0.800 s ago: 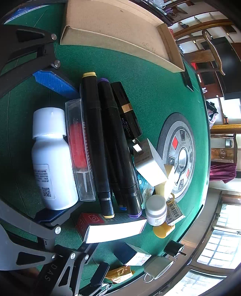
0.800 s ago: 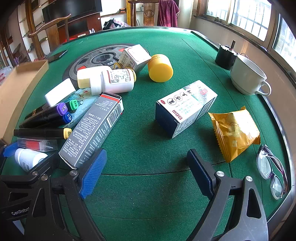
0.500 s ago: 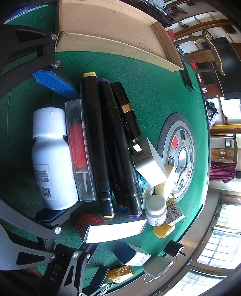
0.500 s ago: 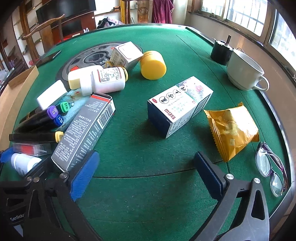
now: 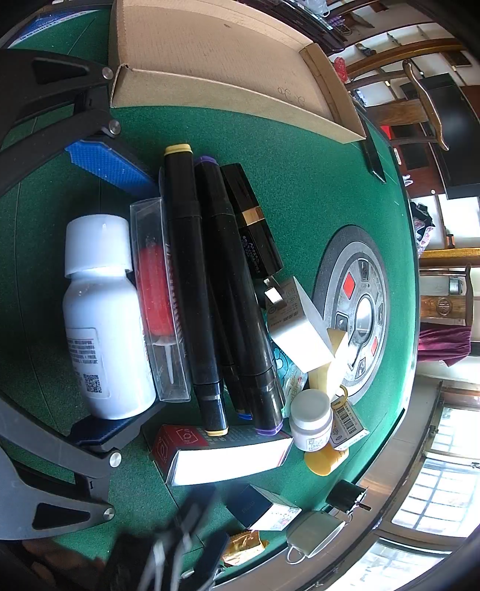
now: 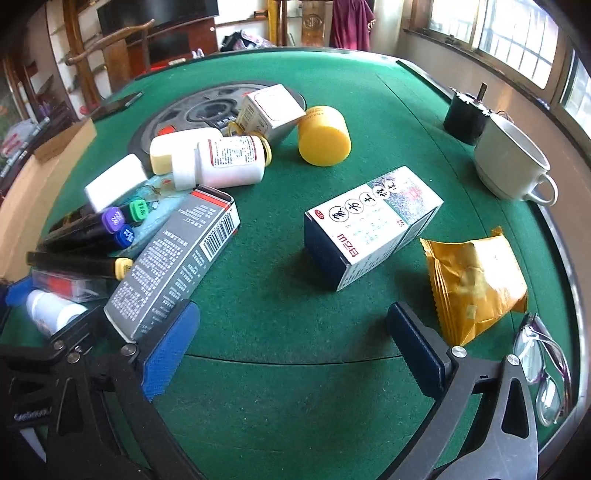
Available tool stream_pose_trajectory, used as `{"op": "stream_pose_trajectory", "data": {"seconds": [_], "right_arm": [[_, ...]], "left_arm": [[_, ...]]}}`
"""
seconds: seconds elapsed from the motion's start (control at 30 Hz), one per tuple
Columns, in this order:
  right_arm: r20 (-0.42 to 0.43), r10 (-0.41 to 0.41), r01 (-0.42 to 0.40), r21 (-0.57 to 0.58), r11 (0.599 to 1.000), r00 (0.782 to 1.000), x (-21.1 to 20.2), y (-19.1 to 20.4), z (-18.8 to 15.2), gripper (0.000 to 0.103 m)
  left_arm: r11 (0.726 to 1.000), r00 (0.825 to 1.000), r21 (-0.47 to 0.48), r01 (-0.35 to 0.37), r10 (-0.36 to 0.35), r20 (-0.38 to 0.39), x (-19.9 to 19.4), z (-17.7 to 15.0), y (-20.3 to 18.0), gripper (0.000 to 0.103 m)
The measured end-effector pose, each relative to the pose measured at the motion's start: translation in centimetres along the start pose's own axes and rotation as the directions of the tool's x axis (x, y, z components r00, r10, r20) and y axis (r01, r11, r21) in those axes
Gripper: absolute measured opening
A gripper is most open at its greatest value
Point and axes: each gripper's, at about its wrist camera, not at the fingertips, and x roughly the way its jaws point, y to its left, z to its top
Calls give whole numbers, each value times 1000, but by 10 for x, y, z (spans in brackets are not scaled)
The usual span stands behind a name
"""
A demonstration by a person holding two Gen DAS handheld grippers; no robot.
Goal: Organize objects
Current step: 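Move the left tool toward the white bottle while the right tool approaches the grey box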
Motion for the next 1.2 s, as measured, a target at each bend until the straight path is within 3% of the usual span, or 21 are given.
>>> {"op": "stream_pose_trajectory", "data": {"seconds": [0.07, 0.33, 0.4, 0.47, 0.53, 0.73, 0.87, 1.07, 1.2], "right_arm": [[79, 31, -32, 14, 999, 996, -18, -4, -2, 100], [232, 51, -59, 26, 998, 971, -67, -21, -12, 100], [249, 50, -61, 40, 997, 967, -73, -32, -10, 100], [241, 63, -86, 88, 992, 969, -78, -47, -8, 100], [240, 129, -167, 146, 975, 962, -82, -65, -7, 100], [259, 181, -245, 243, 938, 949, -92, -94, -14, 100], [233, 214, -267, 226, 937, 949, -91, -89, -16, 100], [209, 240, -277, 169, 946, 948, -89, -67, -20, 100], [184, 254, -283, 153, 947, 950, -82, -59, -20, 100]], "left_arm": [[1000, 1000, 0, 0, 0, 1, 0, 0, 0, 103], [1000, 1000, -2, -2, 2, -4, 1, 3, 1, 103], [999, 1000, 28, 27, -27, -11, -3, 0, 3, 102], [995, 995, 45, 94, -94, -23, -9, -1, 3, 102], [986, 987, 49, 158, -159, 3, -24, -7, 13, 102], [968, 971, 123, 220, -229, 63, -54, -19, 26, 89], [959, 972, 190, 210, -225, 66, -57, -26, 26, 77], [944, 967, 230, 235, -251, 42, -51, -32, 21, 77], [898, 953, 334, 287, -301, -9, -54, -43, 0, 76]]}}
